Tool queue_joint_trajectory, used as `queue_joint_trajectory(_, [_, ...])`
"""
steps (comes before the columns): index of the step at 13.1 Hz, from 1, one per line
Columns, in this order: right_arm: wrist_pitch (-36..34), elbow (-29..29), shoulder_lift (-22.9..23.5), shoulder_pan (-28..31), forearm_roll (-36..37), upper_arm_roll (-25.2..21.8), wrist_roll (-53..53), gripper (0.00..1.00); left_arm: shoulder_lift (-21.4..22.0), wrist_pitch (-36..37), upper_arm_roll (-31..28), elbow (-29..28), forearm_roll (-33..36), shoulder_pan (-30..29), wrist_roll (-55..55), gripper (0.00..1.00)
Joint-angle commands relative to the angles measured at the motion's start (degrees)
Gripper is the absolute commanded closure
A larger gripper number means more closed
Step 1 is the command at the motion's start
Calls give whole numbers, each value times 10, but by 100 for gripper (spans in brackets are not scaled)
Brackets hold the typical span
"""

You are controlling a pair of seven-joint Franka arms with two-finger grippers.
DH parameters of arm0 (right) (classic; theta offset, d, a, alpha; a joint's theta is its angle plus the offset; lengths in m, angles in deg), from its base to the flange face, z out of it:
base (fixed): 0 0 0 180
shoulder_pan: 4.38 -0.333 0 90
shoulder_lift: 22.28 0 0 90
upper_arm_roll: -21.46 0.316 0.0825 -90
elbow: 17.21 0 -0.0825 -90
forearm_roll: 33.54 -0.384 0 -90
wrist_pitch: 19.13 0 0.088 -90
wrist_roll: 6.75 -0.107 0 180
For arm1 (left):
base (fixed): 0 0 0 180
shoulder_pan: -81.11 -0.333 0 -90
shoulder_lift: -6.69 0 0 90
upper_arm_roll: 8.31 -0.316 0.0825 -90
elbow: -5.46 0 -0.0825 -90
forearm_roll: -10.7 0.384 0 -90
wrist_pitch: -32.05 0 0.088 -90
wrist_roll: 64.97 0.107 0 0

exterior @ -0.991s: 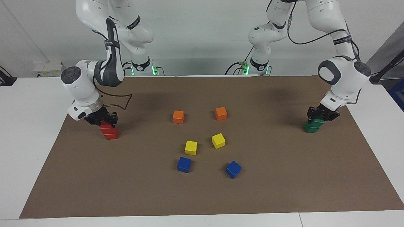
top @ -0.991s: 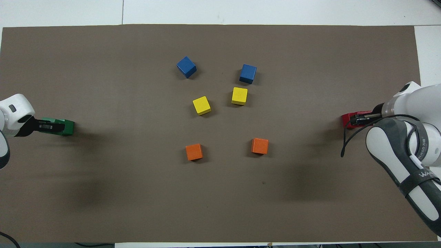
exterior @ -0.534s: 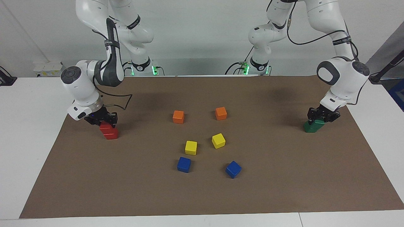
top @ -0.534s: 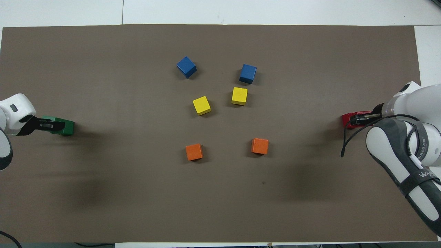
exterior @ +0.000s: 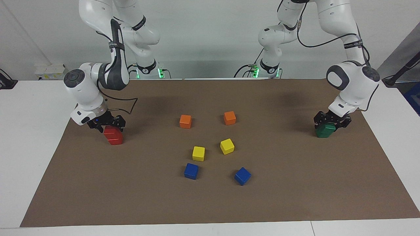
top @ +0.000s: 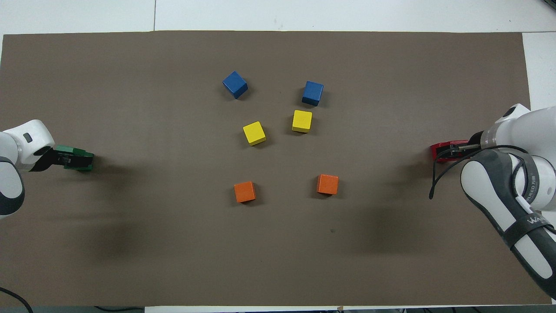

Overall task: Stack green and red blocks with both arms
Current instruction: 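Lower the green block onto green with the left gripper while the right stacks red, then open both grippers and draw them back from the two stacks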

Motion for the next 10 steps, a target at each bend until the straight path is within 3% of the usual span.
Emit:
queue_joint_trajectory(1, [-23, -1, -10, 9, 2, 6, 5, 0, 4, -5, -5, -5, -15, 2, 21, 0])
queue_joint_trajectory(4, [-143, -68, -36, -2, -8, 11, -28, 0, 12, 60, -5, 38, -15, 1, 16, 0])
queue_joint_trajectory(8, [-236, -140, -100, -31, -25, 15, -41, 0, 11, 206, -5, 176, -7, 5, 14, 0])
queue_joint_trajectory(10, [-281, -159, -121, -27, -25, 14, -45, 0, 17, 246, -2, 218, 18, 7, 2, 0])
